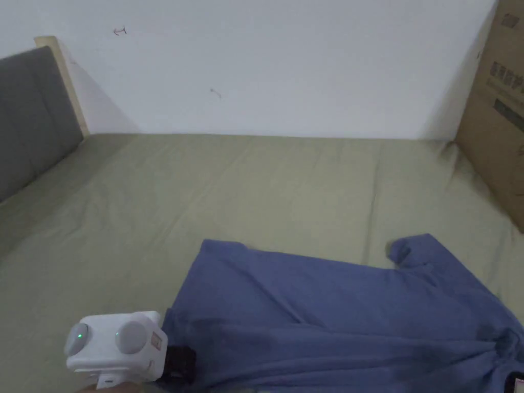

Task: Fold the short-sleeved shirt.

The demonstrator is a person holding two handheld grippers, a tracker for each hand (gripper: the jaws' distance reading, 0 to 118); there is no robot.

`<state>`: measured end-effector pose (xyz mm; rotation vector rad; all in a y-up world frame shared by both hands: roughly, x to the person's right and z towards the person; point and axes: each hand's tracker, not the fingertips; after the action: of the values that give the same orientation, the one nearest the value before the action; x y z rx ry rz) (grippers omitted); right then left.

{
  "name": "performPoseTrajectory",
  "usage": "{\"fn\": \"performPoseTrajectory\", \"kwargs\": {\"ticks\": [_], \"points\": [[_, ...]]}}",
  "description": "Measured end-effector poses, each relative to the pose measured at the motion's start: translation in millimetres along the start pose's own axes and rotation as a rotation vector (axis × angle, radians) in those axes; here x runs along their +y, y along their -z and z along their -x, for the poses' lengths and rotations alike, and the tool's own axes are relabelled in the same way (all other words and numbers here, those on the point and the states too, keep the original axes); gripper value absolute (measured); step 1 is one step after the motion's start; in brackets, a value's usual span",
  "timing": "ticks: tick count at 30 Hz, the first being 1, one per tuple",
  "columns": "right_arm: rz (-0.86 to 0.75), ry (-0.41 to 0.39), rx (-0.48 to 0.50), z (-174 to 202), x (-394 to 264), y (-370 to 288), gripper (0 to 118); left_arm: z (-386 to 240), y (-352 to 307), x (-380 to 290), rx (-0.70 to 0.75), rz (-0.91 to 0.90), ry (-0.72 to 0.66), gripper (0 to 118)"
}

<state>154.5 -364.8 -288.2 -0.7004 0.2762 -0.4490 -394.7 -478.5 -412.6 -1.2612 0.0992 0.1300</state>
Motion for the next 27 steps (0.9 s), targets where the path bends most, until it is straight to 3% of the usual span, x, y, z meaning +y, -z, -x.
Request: {"fn": "performPoseTrajectory", "kwargs": {"ticks": [5, 10, 12, 13, 14, 15, 16, 18, 20, 22, 25, 26, 27], "points": [[0.007, 0.041, -0.016, -8.1, -2.5, 1.0, 0, 11.0, -2.3, -12.2, -0.045, -0.043, -0.053, 115], [-0.008, 0.076, -0.047, -26.3, -4.0, -9.7, 0, 6.3, -12.8, -8.0, 0.03, -0.039, 0.005, 104], [-0.023, 0.098, -0.077, -39.3, -1.7, -13.9, 0, 1.7, -24.7, -10.3, 0.009, -0.068, 0.049, 76], [-0.03, 0.108, -0.103, -47.9, 1.7, -15.2, 0, -7.0, -36.6, -14.9, 0.017, -0.076, 0.075, 56], [-0.031, 0.108, -0.131, -57.3, 6.3, -15.3, 0, -8.3, -41.3, -15.0, -0.007, -0.077, 0.092, 25], [-0.026, 0.105, -0.163, -66.0, 11.0, -14.1, 0, -5.1, -44.2, -13.3, -0.064, -0.074, 0.096, 4], [-0.002, 0.101, -0.208, -78.8, 16.2, -9.1, 0, -3.2, -47.8, -11.9, -0.132, -0.065, 0.076, 4], [0.095, 0.115, -0.257, -98.5, 27.6, 7.2, 0, -5.7, -57.4, -12.2, -0.111, -0.074, 0.064, 4], [0.224, 0.147, -0.24, -118.9, 35.6, 33.3, 0, -4.8, -70.0, -9.4, -0.116, -0.138, 0.063, 4], [0.243, 0.151, -0.24, -133.1, 36.8, 49.9, 1, -7.4, -82.7, -7.4, -0.151, -0.186, 0.054, 4], [0.279, 0.123, -0.287, -149.9, 41.3, 67.7, 67, -7.4, -94.4, -4.0, -0.187, -0.193, 0.015, 4], [0.288, 0.111, -0.282, -152.3, 41.9, 73.0, 102, -7.4, -96.0, -3.9, -0.189, -0.193, 0.006, 3], [0.297, 0.099, -0.279, -153.9, 41.3, 79.4, 118, -7.3, -96.4, -3.4, -0.195, -0.185, -0.001, 4]]}}
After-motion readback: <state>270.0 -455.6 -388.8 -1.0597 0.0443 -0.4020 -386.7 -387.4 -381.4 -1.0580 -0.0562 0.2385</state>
